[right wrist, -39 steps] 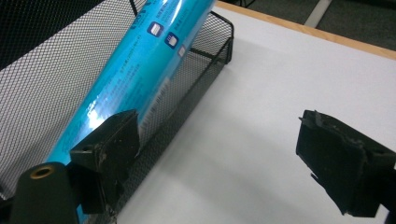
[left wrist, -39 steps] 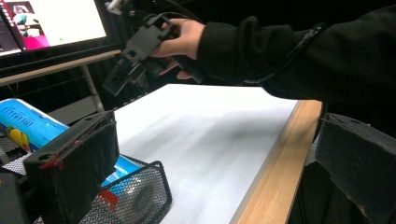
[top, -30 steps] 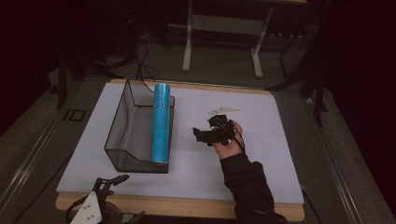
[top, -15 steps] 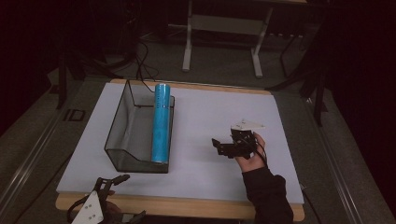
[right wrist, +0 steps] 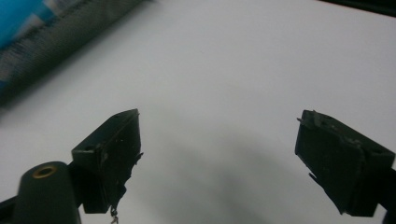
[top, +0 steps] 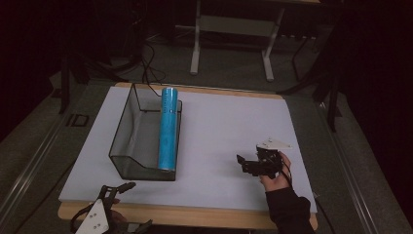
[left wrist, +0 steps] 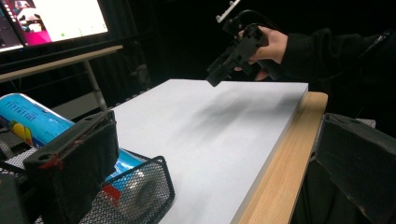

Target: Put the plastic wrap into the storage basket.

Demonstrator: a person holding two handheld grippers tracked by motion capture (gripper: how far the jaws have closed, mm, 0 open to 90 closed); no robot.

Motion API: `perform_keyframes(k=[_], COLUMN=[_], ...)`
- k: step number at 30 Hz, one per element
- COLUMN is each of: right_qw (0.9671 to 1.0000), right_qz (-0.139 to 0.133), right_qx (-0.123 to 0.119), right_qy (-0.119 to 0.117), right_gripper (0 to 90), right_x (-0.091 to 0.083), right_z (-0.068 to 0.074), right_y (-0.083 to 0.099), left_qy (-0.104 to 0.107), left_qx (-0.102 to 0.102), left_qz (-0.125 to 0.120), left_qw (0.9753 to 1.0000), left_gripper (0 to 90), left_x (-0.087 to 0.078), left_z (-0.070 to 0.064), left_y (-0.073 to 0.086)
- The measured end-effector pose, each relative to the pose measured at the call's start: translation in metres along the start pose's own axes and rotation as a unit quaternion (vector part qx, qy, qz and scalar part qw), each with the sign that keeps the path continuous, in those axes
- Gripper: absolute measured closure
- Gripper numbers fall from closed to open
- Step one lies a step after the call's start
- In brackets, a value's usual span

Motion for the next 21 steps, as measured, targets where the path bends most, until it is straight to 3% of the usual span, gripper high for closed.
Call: perform_keyframes(k=[3, 5, 12, 21], right_qw=[0.9999, 0.9998, 0.9994, 0.9978], right_qz=[0.004, 0.000, 0.008, 0.002], right_qx=[0.011, 0.020, 0.011, 0.031], right_qy=[-0.006, 0.002, 0.031, 0.059], right_gripper=[15.0, 13.4, 12.9, 13.4], right_x=[-0.004, -0.009, -0.022, -0.031], right_z=[-0.002, -0.011, -0.029, -0.048], right_y=[0.003, 0.008, 0.026, 0.033], left_qy=[0.000, 0.000, 0.001, 0.006], left_qx=[-0.001, -0.001, -0.001, 0.001], left_qz=[0.000, 0.001, 0.002, 0.006], left_qw=[1.0000, 1.0000, 1.0000, 1.0000], left_gripper=[0.2, 0.2, 0.2, 0.2], left_x=[0.000, 0.000, 0.000, 0.001], left_z=[0.000, 0.000, 0.000, -0.002], left_y=[0.000, 0.000, 0.001, 0.003])
Point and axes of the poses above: each handheld gripper's, and its own axes: x roughly forward along the jaws, y roughly out of its underside, z roughly to its left, the point moved 10 cm from there along x, roughly forward along the jaws, and after that the axes turned 10 degrees about -z, right-handed, at the moved point
